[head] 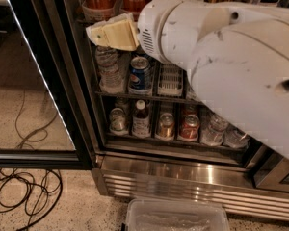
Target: Pick coke can from top shelf of fridge
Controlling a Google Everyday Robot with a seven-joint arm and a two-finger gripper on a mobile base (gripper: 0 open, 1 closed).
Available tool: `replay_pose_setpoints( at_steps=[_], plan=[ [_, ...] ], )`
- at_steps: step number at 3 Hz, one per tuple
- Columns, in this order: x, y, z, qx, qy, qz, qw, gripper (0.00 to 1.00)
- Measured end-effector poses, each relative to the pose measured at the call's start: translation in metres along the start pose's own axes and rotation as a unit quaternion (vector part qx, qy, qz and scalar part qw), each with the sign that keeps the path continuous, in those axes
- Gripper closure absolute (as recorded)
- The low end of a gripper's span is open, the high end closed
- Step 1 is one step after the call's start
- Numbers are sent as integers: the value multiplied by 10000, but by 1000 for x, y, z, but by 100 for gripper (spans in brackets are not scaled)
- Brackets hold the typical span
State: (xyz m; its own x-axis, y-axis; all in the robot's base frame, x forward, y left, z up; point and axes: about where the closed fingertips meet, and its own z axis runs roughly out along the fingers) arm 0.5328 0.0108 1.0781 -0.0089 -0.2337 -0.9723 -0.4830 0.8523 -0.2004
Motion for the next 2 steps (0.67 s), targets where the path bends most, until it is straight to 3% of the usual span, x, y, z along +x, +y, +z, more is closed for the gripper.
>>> replay_pose_setpoints(
  at_steps=[2],
  plan=[
    [-2,-12,-11,244,-380,344,9984,0]
  ],
)
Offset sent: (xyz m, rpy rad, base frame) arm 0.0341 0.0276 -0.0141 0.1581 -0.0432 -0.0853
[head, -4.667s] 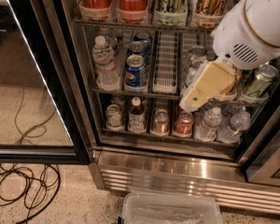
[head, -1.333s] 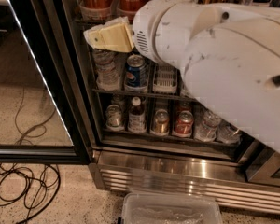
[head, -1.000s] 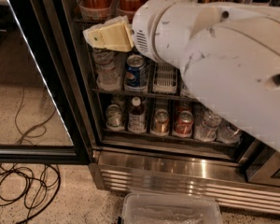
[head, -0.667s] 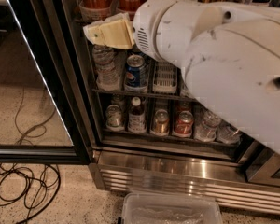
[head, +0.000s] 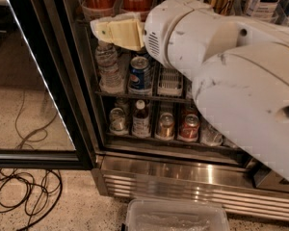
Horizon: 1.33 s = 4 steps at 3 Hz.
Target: Pick coke can from top shelf of fridge
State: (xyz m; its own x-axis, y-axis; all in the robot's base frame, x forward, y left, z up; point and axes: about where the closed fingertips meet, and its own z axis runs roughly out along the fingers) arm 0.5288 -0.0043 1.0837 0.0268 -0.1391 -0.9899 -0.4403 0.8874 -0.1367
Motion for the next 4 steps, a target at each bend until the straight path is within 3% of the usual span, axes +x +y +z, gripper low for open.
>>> replay_pose_setpoints(
  at_steps=[2,3,4],
  plan=[
    [4,36,39,-542,-124,-23,9984,0],
    [4,36,39,-541,-124,-22,9985,0],
    [15,17,26,-265,-219,342,9988,0]
  ],
)
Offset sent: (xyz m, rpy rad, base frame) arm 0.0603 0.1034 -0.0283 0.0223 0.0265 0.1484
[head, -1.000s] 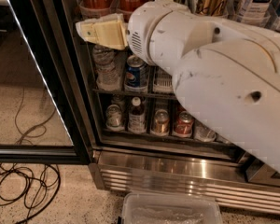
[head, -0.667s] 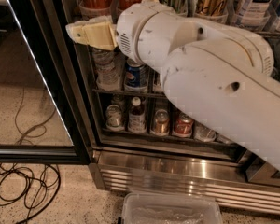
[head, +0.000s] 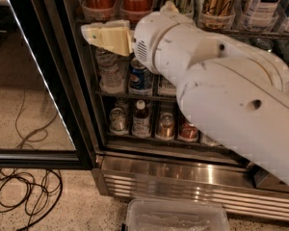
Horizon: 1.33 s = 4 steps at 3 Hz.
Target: Pick coke can from top shelf of fridge
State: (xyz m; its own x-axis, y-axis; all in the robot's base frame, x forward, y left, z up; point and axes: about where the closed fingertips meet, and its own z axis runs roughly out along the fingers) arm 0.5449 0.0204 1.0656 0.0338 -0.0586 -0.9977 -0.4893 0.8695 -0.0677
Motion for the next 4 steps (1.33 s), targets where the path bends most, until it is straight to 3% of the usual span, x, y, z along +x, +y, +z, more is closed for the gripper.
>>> replay_pose_setpoints(
  at_steps=[1,2,3,4],
  plan=[
    [10,-14,-19,421,-224,63,9988,0],
    [14,5,-4,460,-430,128,9979,0],
    [17,26,36,301,-496,394,9975,0],
    [13,40,76,396,-615,546,9958,0]
  ],
)
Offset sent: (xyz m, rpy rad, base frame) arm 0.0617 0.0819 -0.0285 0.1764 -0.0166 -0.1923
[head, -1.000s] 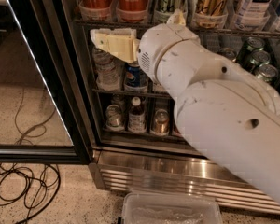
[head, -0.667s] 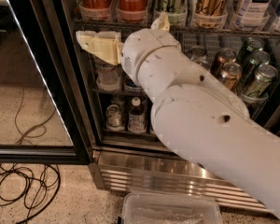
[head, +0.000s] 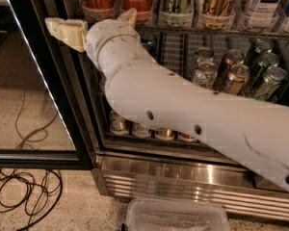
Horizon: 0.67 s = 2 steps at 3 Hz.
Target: Pick coke can from top shelf of fridge
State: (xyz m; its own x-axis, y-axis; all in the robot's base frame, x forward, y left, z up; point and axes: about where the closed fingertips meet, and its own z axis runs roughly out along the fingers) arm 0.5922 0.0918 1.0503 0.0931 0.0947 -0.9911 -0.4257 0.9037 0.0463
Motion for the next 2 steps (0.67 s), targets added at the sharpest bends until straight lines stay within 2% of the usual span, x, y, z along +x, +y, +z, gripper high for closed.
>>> replay_pose_setpoints(
  at_steps=[1,2],
  plan=[
    [-5,20,25,360,-106,-37,9993,0],
    [-10,27,19,388,-134,-77,9991,0]
  ],
)
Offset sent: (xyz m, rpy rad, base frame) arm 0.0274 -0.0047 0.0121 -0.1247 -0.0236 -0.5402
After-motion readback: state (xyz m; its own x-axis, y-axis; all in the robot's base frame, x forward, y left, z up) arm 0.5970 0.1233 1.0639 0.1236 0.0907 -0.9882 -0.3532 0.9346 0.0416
